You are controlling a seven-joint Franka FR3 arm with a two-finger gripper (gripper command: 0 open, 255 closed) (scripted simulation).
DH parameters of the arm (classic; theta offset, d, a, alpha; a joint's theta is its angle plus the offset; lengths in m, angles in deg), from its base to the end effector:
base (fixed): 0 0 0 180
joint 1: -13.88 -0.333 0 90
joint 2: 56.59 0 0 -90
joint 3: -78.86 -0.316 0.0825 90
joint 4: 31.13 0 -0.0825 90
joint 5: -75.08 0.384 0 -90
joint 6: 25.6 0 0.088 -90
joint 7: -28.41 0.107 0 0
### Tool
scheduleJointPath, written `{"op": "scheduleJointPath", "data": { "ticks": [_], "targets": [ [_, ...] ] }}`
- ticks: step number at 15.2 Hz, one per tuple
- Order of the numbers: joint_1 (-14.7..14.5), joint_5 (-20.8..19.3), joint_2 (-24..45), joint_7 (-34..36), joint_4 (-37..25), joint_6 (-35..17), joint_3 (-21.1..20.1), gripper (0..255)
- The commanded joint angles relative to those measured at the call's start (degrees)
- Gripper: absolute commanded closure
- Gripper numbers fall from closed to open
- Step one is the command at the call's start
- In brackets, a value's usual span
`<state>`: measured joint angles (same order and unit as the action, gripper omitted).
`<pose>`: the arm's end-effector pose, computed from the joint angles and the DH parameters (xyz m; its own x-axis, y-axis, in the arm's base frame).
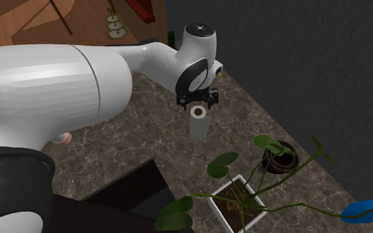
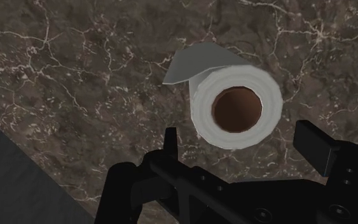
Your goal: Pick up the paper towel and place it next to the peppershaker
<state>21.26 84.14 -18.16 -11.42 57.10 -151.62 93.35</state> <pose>0.6673 -0.2322 0.2695 0.9625 0.2710 -0.0076 0.2711 -0.9621 0.0293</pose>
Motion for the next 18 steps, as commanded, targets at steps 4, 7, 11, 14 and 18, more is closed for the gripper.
{"op": "scheduleJointPath", "data": {
  "ticks": [4, 7, 11, 14, 18],
  "targets": [
    [0.31, 0.19, 0.77, -0.32, -0.05, -0.72, -0.10, 0],
    [0.31, 0.19, 0.77, -0.32, -0.05, -0.72, -0.10, 0],
    [0.31, 0.19, 0.76, -0.32, -0.05, -0.71, -0.10, 255],
    [0.31, 0.19, 0.76, -0.32, -0.05, -0.71, -0.10, 255],
    [0.31, 0.19, 0.77, -0.32, -0.05, -0.72, -0.10, 255]
  ]
}}
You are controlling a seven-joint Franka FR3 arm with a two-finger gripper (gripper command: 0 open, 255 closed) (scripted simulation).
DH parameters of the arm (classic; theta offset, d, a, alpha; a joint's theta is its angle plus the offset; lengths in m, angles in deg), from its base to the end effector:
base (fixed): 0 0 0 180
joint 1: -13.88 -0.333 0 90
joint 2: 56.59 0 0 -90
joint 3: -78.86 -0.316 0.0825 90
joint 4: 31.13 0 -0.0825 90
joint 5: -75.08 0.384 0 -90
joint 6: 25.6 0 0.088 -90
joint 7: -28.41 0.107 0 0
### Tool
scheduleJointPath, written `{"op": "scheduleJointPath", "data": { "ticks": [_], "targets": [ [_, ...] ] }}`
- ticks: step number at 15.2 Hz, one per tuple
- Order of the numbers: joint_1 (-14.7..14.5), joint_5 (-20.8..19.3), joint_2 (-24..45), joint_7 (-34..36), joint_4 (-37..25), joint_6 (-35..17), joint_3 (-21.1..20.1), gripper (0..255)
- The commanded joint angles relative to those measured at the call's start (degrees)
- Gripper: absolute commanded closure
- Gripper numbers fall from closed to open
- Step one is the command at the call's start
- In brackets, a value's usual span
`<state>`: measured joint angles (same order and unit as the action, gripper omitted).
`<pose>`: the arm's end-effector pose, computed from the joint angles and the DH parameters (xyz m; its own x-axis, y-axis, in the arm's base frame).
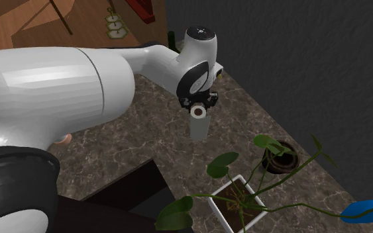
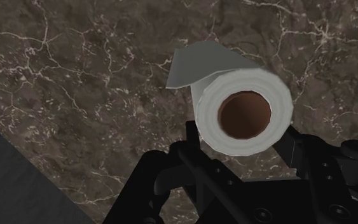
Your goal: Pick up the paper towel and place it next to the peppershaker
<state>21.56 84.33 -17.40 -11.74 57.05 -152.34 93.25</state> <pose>0.6670 -0.2350 0.2617 0.9625 0.2713 -0.0074 0.2714 -0.9620 0.0296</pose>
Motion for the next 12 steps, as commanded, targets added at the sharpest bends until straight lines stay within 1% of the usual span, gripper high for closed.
{"op": "scheduleJointPath", "data": {
  "ticks": [1, 12],
  "targets": [
    [-0.05, -0.10, -0.43, 0.05, -0.09, 0.52, 0.08, 255],
    [-0.46, -1.20, -4.61, 0.56, -2.13, 6.66, 0.86, 255]
  ]
}}
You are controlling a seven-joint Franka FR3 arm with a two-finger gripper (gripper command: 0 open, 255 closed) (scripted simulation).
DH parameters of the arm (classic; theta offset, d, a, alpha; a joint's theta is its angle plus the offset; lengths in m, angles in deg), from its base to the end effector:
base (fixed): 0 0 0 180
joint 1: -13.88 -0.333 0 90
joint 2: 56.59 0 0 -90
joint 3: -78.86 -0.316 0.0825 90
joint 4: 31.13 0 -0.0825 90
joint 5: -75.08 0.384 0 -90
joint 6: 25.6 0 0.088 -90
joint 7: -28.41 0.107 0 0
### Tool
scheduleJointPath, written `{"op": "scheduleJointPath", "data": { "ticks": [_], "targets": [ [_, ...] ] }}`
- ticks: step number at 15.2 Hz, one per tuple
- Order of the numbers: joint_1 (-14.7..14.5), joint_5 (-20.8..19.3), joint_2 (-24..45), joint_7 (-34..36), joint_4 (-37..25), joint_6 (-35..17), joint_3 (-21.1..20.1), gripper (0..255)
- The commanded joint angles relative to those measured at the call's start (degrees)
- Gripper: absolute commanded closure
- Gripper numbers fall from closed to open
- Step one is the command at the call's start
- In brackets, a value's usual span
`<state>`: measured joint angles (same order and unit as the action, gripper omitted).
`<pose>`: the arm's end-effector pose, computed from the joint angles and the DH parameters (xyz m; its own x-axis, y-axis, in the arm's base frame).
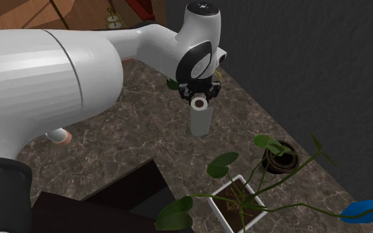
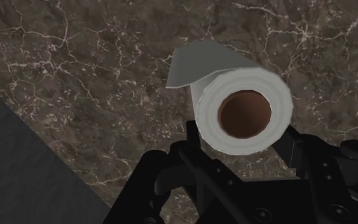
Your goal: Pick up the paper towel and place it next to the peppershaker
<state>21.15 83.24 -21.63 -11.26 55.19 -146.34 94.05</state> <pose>0.6670 -0.2354 0.3193 0.9624 0.2714 -0.0071 0.2715 -0.9620 0.0298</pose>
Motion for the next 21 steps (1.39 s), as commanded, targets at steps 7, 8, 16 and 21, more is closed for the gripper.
{"op": "scheduleJointPath", "data": {
  "ticks": [7, 8, 16, 21],
  "targets": [
    [-0.17, -0.70, -2.43, 0.37, -2.52, 4.92, 0.44, 255],
    [-0.18, -0.78, -2.68, 0.41, -2.91, 5.55, 0.49, 255],
    [-0.13, -1.29, -4.30, 0.67, -6.62, 10.82, 0.80, 255],
    [0.00, -1.50, -4.90, 0.80, -9.56, 14.33, 0.94, 255]
  ]
}}
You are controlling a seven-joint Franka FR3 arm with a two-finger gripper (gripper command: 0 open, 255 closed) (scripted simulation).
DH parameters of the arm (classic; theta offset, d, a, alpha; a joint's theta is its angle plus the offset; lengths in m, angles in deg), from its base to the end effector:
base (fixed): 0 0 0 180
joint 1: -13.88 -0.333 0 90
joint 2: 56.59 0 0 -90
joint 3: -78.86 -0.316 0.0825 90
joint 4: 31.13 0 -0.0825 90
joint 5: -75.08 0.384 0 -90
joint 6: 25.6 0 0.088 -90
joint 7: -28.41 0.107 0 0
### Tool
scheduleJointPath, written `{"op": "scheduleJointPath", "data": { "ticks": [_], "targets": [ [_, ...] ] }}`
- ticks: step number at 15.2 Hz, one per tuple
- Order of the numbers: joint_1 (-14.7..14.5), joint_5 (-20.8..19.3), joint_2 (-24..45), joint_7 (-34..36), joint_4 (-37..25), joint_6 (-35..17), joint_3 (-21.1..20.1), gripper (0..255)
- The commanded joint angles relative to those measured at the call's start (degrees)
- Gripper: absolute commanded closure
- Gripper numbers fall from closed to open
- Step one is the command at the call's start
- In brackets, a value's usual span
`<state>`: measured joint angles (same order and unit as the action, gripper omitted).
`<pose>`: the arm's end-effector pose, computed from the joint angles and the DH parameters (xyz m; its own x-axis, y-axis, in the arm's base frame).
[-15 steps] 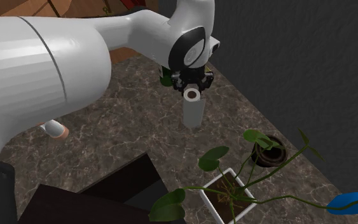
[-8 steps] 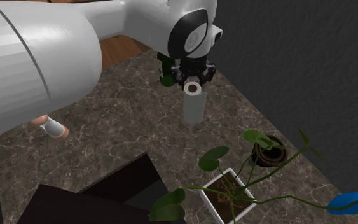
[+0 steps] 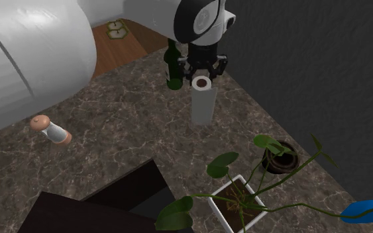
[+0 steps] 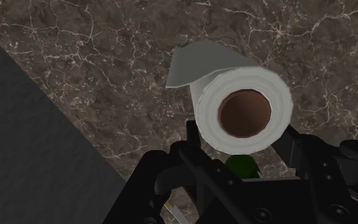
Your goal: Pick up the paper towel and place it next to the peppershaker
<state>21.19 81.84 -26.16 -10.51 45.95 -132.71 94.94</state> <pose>0.6681 -0.2356 0.4297 0.9625 0.2712 -0.0071 0.2713 -0.9620 0.0297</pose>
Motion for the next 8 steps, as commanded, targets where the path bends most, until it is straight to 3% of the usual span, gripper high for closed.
{"op": "scheduleJointPath", "data": {
  "ticks": [1, 8],
  "targets": [
    [0.00, -0.13, -0.45, 0.08, -0.98, 1.43, 0.07, 255],
    [0.40, -0.23, -0.55, 0.19, -6.25, 6.77, 0.19, 255]
  ]
}}
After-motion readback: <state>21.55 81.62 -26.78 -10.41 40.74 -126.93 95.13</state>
